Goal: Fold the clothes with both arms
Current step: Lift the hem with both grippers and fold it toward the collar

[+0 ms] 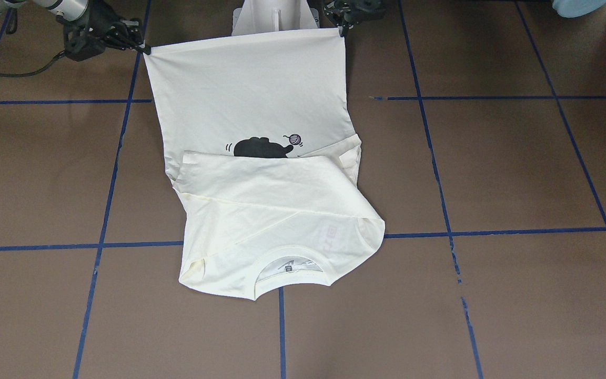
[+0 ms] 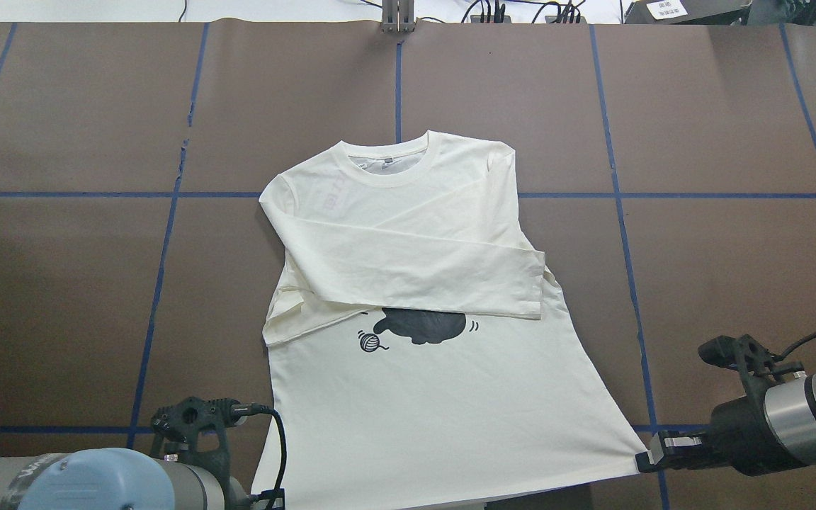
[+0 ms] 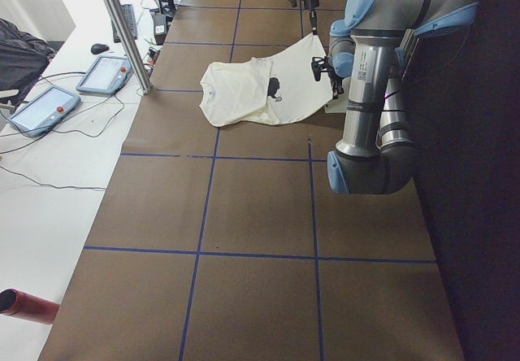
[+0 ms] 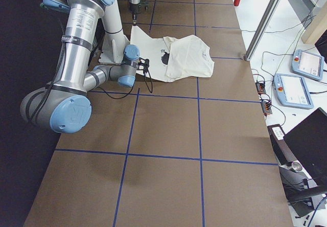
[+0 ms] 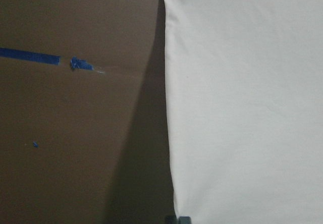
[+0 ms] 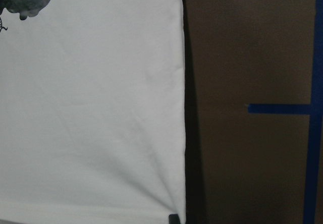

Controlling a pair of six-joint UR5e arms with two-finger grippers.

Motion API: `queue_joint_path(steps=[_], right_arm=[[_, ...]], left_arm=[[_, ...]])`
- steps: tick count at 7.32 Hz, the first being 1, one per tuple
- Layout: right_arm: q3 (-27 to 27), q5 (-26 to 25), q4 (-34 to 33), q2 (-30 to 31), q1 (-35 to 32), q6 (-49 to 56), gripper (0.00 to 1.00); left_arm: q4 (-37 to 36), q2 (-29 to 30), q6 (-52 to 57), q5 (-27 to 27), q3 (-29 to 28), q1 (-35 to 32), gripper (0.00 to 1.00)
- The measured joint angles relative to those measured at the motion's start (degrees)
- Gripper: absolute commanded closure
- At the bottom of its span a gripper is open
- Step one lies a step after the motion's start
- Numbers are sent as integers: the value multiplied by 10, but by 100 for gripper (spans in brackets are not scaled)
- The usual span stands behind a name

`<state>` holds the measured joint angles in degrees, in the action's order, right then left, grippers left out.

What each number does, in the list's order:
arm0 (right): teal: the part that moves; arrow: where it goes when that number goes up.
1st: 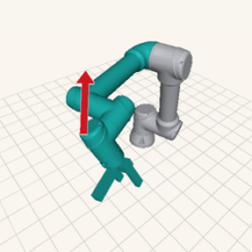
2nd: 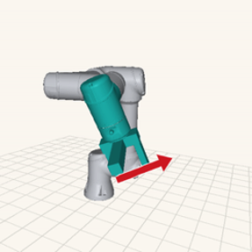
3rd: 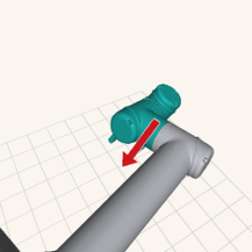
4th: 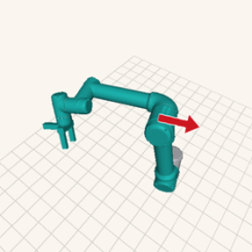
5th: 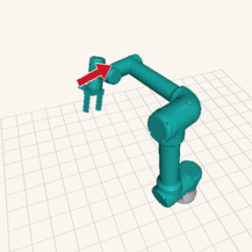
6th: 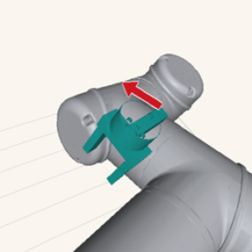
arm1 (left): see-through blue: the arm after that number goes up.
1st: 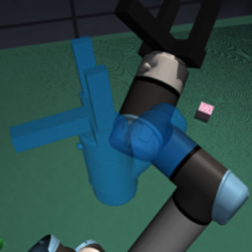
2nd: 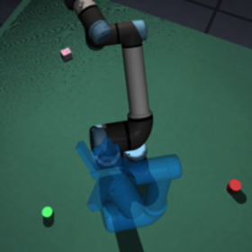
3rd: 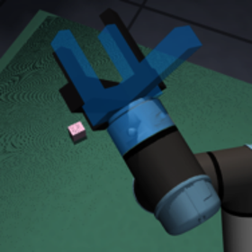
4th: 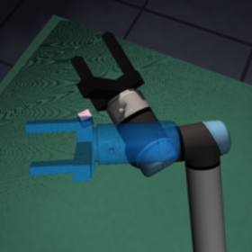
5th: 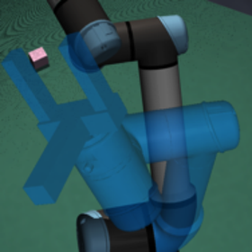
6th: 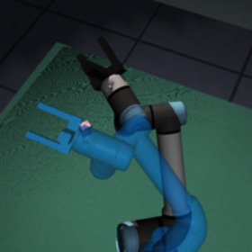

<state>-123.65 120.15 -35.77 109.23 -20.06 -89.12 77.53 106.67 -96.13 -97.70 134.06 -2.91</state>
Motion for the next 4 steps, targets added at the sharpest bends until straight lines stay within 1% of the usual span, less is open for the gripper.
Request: queue_joint_path(steps=[1,2,3,4], right_arm=[[8,1,5,-8,-11,0,100],[20,4,7,-29,-32,0,100],[37,13,7,-62,-63,0,100],[62,36,6,-109,-107,0,100]], left_arm=[[-1,2,14,-1,1,-14,100],[-1,4,35,-3,2,-40,100],[-1,6,62,-5,2,-71,100],[-1,11,91,-7,2,-104,100]])
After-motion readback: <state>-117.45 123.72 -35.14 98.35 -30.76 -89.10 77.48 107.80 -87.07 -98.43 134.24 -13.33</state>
